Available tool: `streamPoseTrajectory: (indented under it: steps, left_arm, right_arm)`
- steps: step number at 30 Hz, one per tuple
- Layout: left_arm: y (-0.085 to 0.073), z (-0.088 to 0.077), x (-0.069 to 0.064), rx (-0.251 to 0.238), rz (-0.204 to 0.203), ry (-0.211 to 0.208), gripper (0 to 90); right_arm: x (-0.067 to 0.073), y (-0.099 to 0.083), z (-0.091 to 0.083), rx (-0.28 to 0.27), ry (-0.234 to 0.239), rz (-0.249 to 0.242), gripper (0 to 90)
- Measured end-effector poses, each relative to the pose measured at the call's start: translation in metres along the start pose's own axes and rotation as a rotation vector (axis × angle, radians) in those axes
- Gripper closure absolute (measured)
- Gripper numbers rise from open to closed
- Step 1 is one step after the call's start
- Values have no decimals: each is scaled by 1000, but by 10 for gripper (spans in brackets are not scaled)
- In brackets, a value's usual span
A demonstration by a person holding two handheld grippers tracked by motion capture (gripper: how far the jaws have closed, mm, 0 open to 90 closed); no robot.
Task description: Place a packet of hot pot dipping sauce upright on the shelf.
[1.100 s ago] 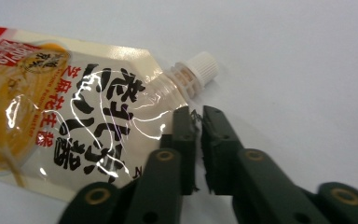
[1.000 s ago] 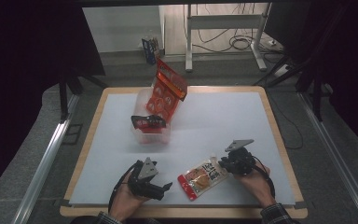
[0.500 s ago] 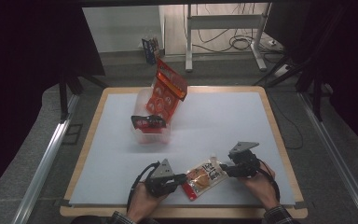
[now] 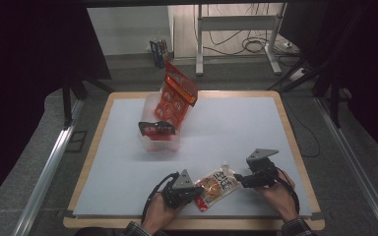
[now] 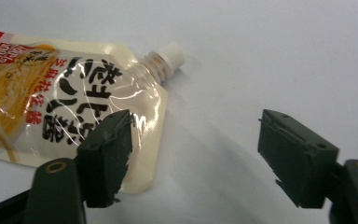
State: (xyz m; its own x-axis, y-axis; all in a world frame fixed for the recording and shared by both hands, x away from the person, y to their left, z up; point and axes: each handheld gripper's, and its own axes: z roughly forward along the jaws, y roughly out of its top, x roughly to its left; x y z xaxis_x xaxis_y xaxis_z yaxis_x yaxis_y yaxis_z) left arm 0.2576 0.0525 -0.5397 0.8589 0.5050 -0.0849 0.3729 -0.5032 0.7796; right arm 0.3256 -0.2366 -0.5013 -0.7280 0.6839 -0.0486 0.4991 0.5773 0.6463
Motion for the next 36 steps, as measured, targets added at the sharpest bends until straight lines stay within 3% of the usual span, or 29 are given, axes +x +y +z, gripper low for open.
streamPoseTrajectory:
  steps: [10, 19, 27, 30, 32, 36]
  left_arm:
    - [-3, 0, -4, 52, 20, 34, 900]
    - [-5, -2, -5, 60, 15, 36, 900]
    - [-6, -2, -5, 60, 15, 34, 900]
    - [-6, -2, -5, 64, 20, 36, 900]
    - [-6, -2, -5, 64, 20, 35, 900]
    - [-6, -2, -6, 61, 19, 37, 900]
  right_arm:
    - [6, 0, -3, -7, 48, 13, 138]
    - [15, 2, 7, 12, 163, 47, 61]
    - [22, 9, 27, 59, 273, 99, 105]
    - [26, 12, 30, 60, 281, 89, 160]
    - [27, 14, 31, 55, 323, 116, 182]
    - [26, 16, 31, 43, 342, 148, 234]
